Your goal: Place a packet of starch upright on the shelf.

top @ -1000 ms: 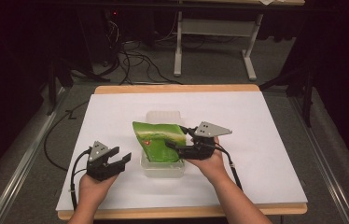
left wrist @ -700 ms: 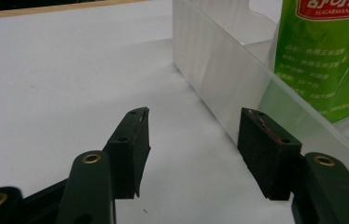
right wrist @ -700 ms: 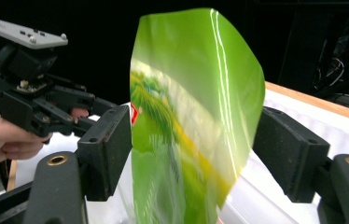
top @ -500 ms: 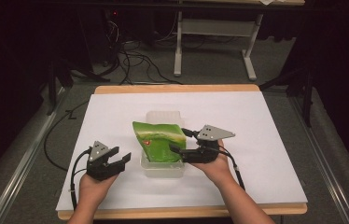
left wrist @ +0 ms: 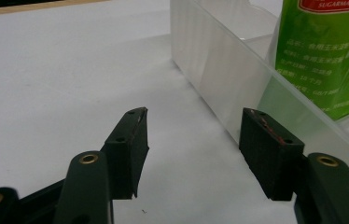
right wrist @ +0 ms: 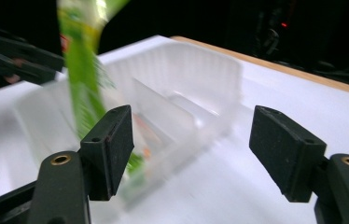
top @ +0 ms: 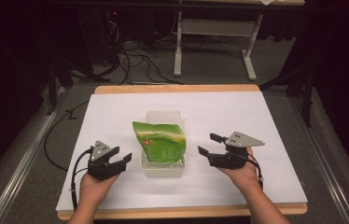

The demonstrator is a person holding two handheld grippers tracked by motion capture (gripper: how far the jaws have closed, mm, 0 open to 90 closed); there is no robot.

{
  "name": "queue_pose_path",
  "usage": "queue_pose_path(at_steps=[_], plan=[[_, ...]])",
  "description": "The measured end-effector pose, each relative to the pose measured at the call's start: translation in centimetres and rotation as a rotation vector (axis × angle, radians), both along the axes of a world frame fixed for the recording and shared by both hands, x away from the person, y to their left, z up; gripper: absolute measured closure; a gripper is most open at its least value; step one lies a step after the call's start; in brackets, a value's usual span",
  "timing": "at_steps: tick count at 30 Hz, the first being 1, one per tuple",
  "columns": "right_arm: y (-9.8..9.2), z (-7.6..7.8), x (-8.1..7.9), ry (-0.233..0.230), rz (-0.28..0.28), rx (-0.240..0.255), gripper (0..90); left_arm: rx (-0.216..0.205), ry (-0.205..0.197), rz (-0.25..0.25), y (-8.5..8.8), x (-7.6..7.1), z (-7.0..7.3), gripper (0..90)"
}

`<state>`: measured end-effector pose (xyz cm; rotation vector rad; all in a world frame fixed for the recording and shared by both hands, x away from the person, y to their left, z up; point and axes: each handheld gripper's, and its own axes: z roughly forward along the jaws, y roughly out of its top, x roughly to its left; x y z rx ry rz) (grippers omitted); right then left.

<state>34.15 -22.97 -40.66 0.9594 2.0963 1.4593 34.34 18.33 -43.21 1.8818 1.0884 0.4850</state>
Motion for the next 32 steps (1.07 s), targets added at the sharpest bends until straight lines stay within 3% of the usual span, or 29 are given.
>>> queue_pose_path(at_steps=[9, 11, 13, 14, 19, 23, 32], plan=[[-5.2, -1.1, -1.4, 0.024, -0.150, -0.024, 30.3, 0.013, 0.014, -0.012, -0.2, 0.1, -0.2, 42.1], [-6.6, -1.7, -2.2, 0.018, -0.173, -0.053, 30.5, 0.012, 0.014, -0.013, -0.3, 0.1, -0.2, 42.1], [-7.8, -2.2, -2.9, 0.026, -0.198, -0.115, 31.7, 0.012, 0.017, -0.013, -0.4, 0.0, -0.2, 42.0], [-8.5, -2.2, -3.0, 0.022, -0.234, -0.125, 31.8, 0.011, 0.018, -0.014, -0.4, 0.0, -0.3, 41.9], [-8.5, -2.5, -2.6, 0.045, -0.253, -0.078, 32.0, 0.018, 0.023, -0.019, -0.9, -0.2, -0.5, 41.2], [-7.9, -2.9, -2.1, 0.071, -0.239, -0.103, 32.2, 0.017, 0.035, -0.018, -1.0, 0.0, -0.6, 40.5], [-8.2, -3.1, -1.9, 0.085, -0.257, -0.088, 32.2, -0.011, 0.037, -0.005, -0.7, -0.1, -0.5, 39.4]])
